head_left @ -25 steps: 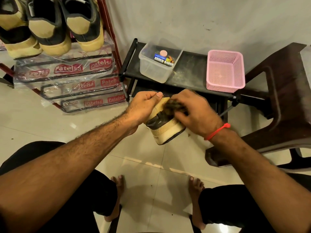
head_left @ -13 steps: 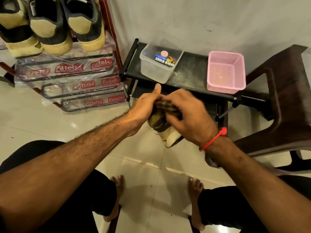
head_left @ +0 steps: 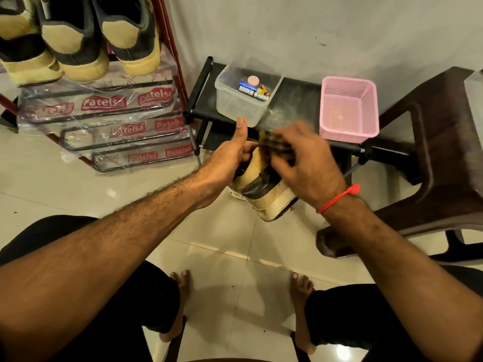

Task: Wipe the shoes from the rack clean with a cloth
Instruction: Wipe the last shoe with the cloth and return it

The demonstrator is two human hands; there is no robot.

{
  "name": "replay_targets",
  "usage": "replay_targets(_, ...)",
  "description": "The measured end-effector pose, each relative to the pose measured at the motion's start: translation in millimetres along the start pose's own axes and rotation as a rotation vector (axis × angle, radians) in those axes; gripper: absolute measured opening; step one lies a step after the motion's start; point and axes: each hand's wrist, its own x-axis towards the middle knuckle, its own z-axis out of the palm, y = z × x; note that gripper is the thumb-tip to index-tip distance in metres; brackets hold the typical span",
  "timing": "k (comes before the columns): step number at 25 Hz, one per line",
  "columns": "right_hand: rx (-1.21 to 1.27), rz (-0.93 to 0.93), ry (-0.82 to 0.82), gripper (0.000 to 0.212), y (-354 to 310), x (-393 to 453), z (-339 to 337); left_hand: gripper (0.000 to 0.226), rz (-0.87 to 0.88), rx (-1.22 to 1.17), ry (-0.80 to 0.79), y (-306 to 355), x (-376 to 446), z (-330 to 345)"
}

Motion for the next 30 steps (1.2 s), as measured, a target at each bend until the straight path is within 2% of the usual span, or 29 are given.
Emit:
replay_targets(2, -0.080, -0.217, -0.136, 0.036, -18.3, -13.5, 11.5, 0.075, 0.012, -0.038, 0.031, -1.2, -0.3, -0.8)
replay_targets(3, -0.124, -0.255, -0.182, 0.038, -20.7, -15.3, 13.4, 0.067, 0.006, -0.051, 0.021, -0.6, -0.6, -0.2)
replay_targets(5, -0.121, -0.133, -0.105, 0.039, -9.4, -5.8, 8.3, 0.047, 0.032, -0.073, -0.016, 0.1, -0.1, -0.4)
replay_targets(7, 0.017, 0.038, 0.043, 0.032, 4.4, 1.2, -2.1, 0.030, 0.047, -0.138, -0.082, 2.4, -3.5, -1.5)
replay_targets(9, 0.142, 0.146, 0.120, 0.027, 8.3, 0.0, -7.2, 0.046, 0.075, -0.110, -0.192, 0.0, -3.9, -2.5)
replay_targets(11, 0.194, 0.199, 0.128, 0.026, 6.7, 0.6, -7.0, 0.067, 0.144, 0.014, -0.236, -0.4, -4.4, -2.0)
replay_targets(14, 0.306, 0.239, 0.239, 0.025, 2.4, 7.4, -22.2, 0.093, 0.193, 0.052, -0.081, 1.4, -0.3, -5.2)
replay_targets(16, 0.333, 0.213, 0.373, 0.024, -0.6, 10.6, -35.3, 0.085, 0.142, -0.104, 0.046, 1.4, 2.7, -3.5)
replay_targets(18, 0.347, 0.178, 0.424, 0.022, -9.1, 6.2, -36.4, 0.066, 0.041, -0.366, 0.114, 2.5, 5.0, -1.8)
replay_targets(20, 0.288, 0.144, 0.360, 0.027, -15.1, -0.9, -24.7, 0.048, -0.025, -0.549, 0.161, 0.7, 10.5, -5.0)
replay_targets(22, 0.175, 0.124, 0.268, 0.033, -13.2, -3.6, -8.6, 0.041, -0.044, -0.589, 0.147, -1.5, 11.4, -7.1)
replay_targets(26, -0.002, 0.072, 0.135, 0.040, -7.6, -2.8, 3.8, 0.046, -0.022, -0.640, 0.041, -2.0, 3.5, 4.2)
replay_targets(28, -0.138, 0.004, 0.055, 0.046, -14.4, -9.6, 12.1, 0.052, 0.068, -0.651, 0.081, 1.8, 3.0, 4.0)
replay_targets(30, -0.155, -0.053, 0.036, 0.043, -18.2, -20.4, 22.8, 0.054, 0.159, -0.681, 0.163, 7.8, 5.8, -5.6)
